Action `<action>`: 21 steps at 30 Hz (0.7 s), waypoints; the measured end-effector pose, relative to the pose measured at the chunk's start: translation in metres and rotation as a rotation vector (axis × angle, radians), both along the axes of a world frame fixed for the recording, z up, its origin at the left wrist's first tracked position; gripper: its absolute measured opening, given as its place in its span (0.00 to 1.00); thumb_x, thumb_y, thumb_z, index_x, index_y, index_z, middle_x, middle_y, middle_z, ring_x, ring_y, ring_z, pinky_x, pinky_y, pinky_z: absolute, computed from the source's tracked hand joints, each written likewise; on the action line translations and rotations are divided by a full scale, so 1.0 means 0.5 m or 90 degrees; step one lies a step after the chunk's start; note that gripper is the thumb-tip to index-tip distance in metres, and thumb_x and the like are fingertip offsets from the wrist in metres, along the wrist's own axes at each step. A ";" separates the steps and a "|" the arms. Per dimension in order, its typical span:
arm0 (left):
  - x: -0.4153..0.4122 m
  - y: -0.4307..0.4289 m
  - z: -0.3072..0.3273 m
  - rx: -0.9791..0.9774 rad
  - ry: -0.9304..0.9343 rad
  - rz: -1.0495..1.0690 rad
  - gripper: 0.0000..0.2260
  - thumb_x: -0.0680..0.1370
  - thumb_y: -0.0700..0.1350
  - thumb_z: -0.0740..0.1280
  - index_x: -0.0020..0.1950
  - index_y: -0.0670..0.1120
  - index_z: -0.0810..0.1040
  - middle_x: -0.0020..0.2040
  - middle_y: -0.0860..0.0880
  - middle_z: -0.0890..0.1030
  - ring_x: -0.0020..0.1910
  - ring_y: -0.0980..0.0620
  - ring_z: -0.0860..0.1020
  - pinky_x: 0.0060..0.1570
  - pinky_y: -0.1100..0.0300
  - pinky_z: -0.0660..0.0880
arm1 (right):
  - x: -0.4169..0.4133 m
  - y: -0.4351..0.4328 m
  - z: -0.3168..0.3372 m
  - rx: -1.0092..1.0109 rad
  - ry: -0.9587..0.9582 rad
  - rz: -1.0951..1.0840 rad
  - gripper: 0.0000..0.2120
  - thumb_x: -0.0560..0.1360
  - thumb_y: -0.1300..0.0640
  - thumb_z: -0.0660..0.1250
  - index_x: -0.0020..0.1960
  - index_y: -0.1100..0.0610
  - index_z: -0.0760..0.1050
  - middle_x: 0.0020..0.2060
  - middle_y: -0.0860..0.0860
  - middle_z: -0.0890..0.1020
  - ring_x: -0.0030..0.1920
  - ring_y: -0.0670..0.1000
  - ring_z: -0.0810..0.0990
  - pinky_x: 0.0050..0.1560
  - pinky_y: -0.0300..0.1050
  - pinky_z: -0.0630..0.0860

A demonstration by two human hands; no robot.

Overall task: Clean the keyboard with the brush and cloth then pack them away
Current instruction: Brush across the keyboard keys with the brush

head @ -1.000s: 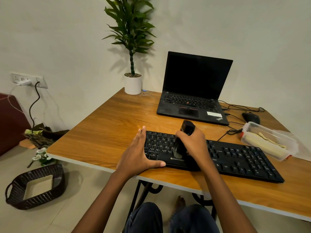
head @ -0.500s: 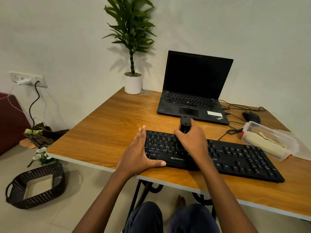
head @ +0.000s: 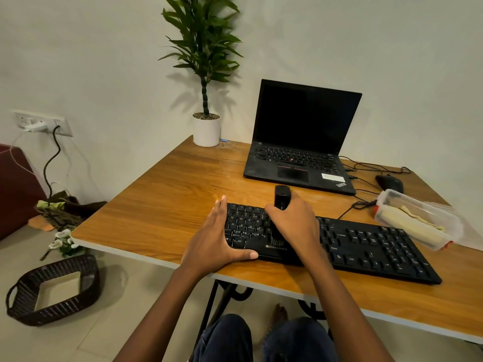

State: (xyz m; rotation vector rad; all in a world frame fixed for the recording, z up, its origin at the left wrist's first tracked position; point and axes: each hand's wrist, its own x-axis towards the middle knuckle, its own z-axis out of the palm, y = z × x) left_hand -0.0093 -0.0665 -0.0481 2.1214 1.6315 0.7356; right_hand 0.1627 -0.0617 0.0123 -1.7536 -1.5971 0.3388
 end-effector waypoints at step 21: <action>-0.001 -0.003 0.001 0.001 -0.007 -0.003 0.62 0.58 0.71 0.71 0.75 0.52 0.32 0.78 0.52 0.41 0.76 0.53 0.47 0.70 0.51 0.59 | 0.000 0.017 -0.009 -0.028 0.127 0.091 0.09 0.69 0.53 0.69 0.39 0.56 0.71 0.34 0.51 0.76 0.37 0.54 0.78 0.39 0.50 0.77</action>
